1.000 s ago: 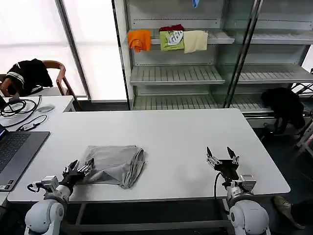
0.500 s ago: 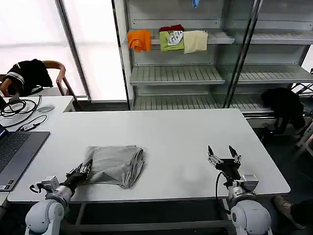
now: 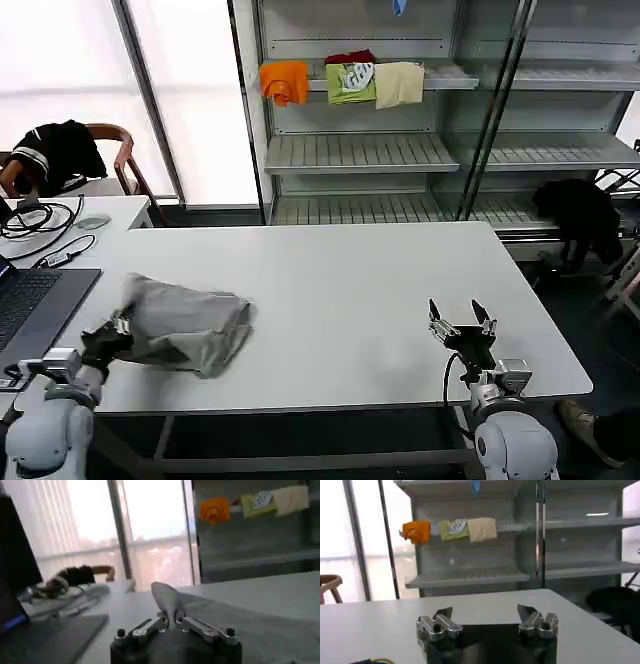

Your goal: Fold and organize the clothes.

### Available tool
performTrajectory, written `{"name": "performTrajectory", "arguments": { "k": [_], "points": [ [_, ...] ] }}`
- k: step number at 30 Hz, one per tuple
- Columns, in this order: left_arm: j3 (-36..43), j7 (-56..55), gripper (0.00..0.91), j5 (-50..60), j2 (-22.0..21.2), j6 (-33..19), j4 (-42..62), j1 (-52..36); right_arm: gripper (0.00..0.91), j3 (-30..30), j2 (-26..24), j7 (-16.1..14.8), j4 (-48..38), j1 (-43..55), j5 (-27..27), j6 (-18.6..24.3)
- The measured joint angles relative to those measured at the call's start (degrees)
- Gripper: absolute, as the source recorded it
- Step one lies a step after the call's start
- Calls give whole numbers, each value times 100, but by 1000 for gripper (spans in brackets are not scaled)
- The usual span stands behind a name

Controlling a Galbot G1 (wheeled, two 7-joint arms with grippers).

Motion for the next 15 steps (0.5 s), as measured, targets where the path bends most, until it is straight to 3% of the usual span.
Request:
{"name": "performTrajectory", "arguments": {
  "k": [7, 15],
  "points": [
    [-341, 309, 10, 1211, 698, -244, -222, -229, 907, -55, 15, 3, -119, -4, -6, 79],
    [-387, 718, 20, 1857, 1397, -311, -429, -390, 907, -10, -55, 4, -246, -71, 68, 169]
  ]
}}
